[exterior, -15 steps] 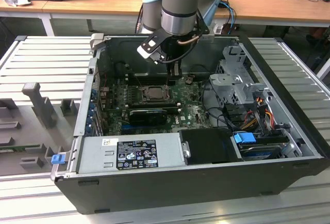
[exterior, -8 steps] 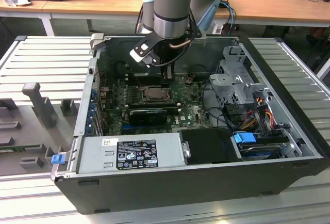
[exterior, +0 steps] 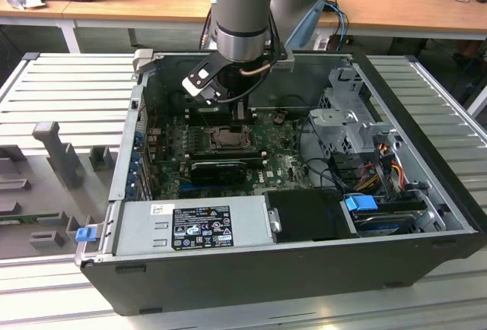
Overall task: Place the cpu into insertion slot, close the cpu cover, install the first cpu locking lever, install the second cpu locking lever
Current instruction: 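Close the cpu cover, then install the first cpu locking lever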
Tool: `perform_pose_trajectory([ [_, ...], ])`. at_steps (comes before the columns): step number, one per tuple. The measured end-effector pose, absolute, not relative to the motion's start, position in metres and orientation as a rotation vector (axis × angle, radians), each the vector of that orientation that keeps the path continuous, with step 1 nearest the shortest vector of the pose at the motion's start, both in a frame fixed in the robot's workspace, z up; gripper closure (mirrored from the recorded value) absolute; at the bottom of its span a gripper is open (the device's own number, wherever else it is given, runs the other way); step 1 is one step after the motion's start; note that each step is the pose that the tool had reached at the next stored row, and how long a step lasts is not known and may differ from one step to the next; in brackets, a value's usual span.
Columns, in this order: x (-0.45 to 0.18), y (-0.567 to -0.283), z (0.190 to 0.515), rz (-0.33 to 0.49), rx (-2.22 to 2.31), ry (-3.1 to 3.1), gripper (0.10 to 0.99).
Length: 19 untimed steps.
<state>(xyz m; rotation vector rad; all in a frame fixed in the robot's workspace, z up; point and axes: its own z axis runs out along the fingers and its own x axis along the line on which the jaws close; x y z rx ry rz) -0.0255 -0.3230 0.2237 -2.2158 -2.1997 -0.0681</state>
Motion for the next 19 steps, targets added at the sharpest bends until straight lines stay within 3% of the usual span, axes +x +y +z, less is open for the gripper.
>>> perform_pose_trajectory([
  [19, -0.035, -0.323, 0.235, -0.068, -2.216, -2.2, 0.98],
])
